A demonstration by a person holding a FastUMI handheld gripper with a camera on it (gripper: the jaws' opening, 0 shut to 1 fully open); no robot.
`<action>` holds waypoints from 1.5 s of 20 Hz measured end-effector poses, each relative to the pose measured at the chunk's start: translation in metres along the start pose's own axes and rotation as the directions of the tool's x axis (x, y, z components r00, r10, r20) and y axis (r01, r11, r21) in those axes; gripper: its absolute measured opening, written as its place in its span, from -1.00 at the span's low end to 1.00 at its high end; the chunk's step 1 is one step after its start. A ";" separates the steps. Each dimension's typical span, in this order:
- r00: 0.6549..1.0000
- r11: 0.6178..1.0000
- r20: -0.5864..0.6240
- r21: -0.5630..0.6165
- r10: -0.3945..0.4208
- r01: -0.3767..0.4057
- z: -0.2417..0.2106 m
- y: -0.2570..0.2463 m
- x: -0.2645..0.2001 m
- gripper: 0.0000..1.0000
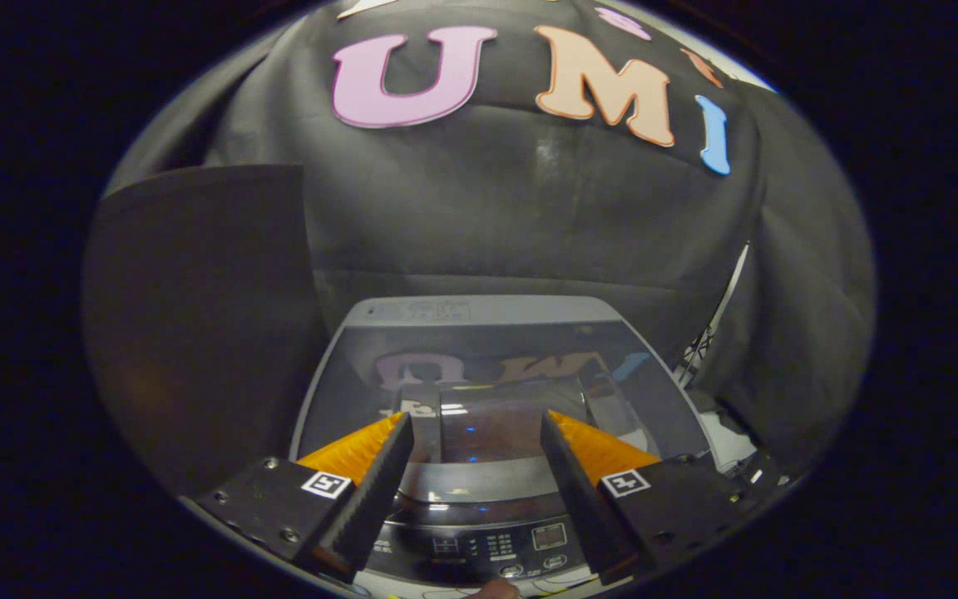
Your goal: Put the clothes into the washing machine and then close the washing machine lid.
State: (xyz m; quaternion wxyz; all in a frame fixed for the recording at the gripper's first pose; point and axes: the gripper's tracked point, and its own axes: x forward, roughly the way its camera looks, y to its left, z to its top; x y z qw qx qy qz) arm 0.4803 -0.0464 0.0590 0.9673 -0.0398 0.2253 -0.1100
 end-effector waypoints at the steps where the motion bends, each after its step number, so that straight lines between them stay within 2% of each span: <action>1: 1.000 1.000 0.004 -0.005 -0.014 0.014 -0.002 -0.005 0.000 0.87; 9: 0.998 0.999 0.034 0.027 -0.048 0.047 -0.010 -0.021 -0.031 0.91; 12: 0.993 0.995 0.074 0.049 -0.091 0.087 -0.019 -0.036 -0.045 0.93; 18: 0.984 0.997 0.174 0.073 -0.043 0.031 -0.011 -0.030 -0.081 0.96; 21: 0.968 0.995 0.251 0.102 -0.032 0.006 0.002 -0.032 -0.106 0.95; 24: 0.946 0.997 0.323 0.078 -0.017 -0.009 0.010 -0.030 -0.134 0.93; 27: 0.944 0.996 0.326 0.060 0.048 -0.071 -0.003 -0.015 -0.147 0.92; 30: 0.925 0.991 0.369 0.061 0.088 -0.118 -0.008 -0.002 -0.167 0.93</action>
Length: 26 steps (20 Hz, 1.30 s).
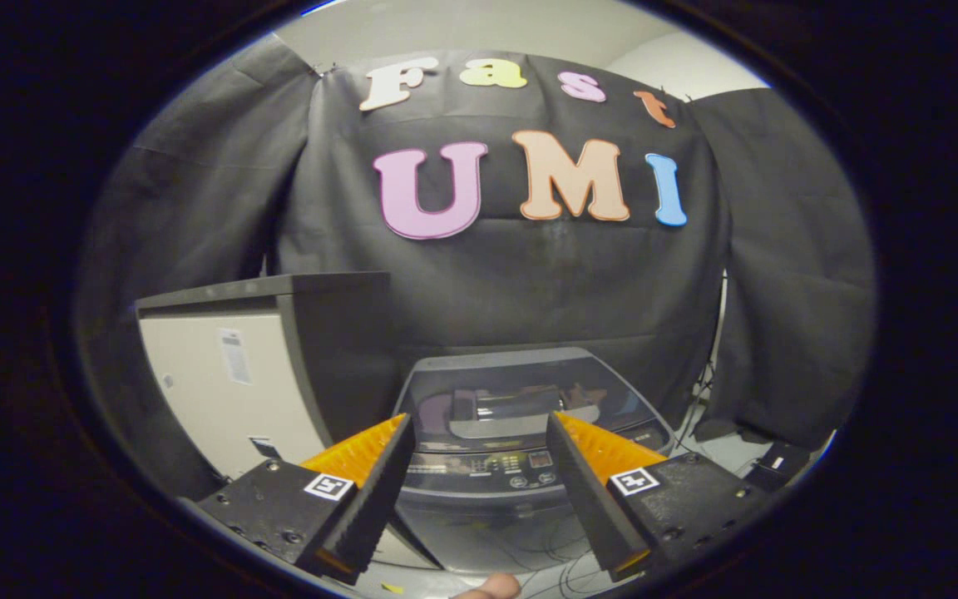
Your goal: Put the clothes into the washing machine and then close the washing machine lid.
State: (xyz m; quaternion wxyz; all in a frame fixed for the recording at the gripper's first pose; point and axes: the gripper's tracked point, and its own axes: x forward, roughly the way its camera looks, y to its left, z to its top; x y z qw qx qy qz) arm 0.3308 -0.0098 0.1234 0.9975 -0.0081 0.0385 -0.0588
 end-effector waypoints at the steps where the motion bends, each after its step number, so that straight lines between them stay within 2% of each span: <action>1: 1.000 1.000 0.005 -0.004 0.009 -0.009 -0.003 0.004 -0.007 0.93; 8: 0.997 0.996 0.015 0.022 0.082 -0.082 -0.012 0.035 -0.035 0.93; 12: 0.997 0.997 0.013 -0.004 0.078 -0.078 -0.018 0.033 -0.043 0.93; 15: 0.996 0.996 0.030 0.026 0.086 -0.087 -0.018 0.032 -0.046 0.92; 19: 0.998 0.998 0.006 0.018 0.064 -0.064 -0.027 0.024 -0.046 0.92; 26: 0.984 0.984 0.013 -0.021 0.177 -0.176 -0.028 0.046 -0.045 0.92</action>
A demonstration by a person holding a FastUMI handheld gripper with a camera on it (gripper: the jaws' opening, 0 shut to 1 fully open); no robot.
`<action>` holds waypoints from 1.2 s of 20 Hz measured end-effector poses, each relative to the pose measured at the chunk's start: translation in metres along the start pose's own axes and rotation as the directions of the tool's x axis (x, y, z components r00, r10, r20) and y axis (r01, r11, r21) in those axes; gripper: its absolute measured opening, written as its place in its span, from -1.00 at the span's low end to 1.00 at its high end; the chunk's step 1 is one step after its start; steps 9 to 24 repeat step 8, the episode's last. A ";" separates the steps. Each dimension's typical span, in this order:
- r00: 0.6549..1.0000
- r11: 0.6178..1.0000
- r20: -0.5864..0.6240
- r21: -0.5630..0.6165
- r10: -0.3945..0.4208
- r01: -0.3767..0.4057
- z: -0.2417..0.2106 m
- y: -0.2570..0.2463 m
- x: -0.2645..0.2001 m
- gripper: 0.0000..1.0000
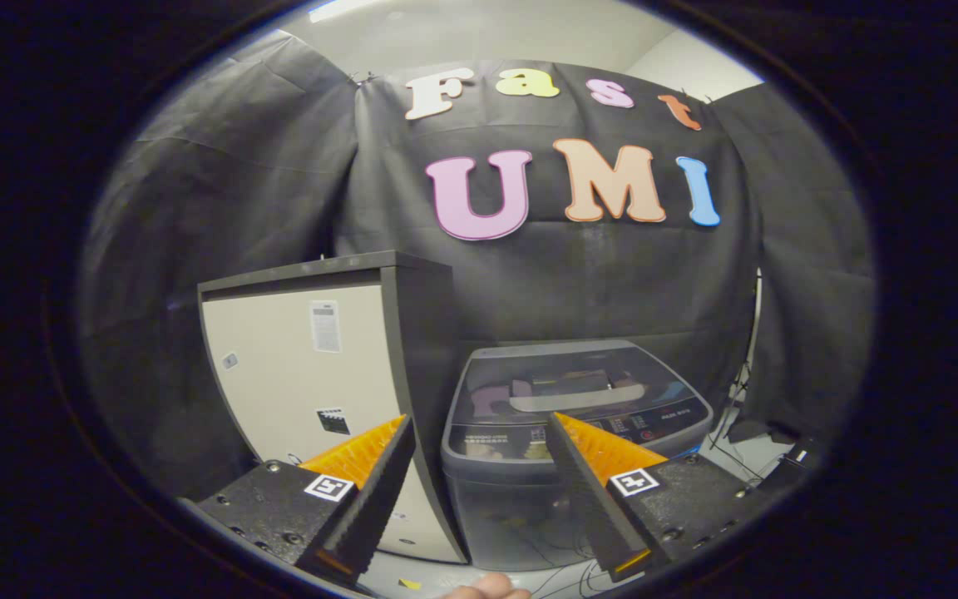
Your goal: Put the clothes into the washing machine and then close the washing machine lid.
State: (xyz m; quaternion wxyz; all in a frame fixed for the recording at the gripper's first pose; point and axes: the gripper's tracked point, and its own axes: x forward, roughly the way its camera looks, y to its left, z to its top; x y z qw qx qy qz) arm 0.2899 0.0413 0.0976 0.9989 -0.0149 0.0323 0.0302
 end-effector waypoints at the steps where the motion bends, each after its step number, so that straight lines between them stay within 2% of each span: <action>1: 1.000 1.000 -0.010 -0.019 0.009 -0.009 -0.002 0.001 0.001 0.92; 3: 1.000 0.998 -0.011 -0.060 -0.012 0.011 -0.001 -0.005 0.002 0.93; 6: 0.986 0.984 0.046 -0.070 -0.159 0.162 0.017 -0.041 -0.004 0.92; 8: 0.986 0.988 0.075 -0.044 -0.147 0.150 0.028 -0.042 -0.007 0.90; 24: 0.986 0.988 0.075 -0.044 -0.147 0.150 0.028 -0.042 -0.007 0.90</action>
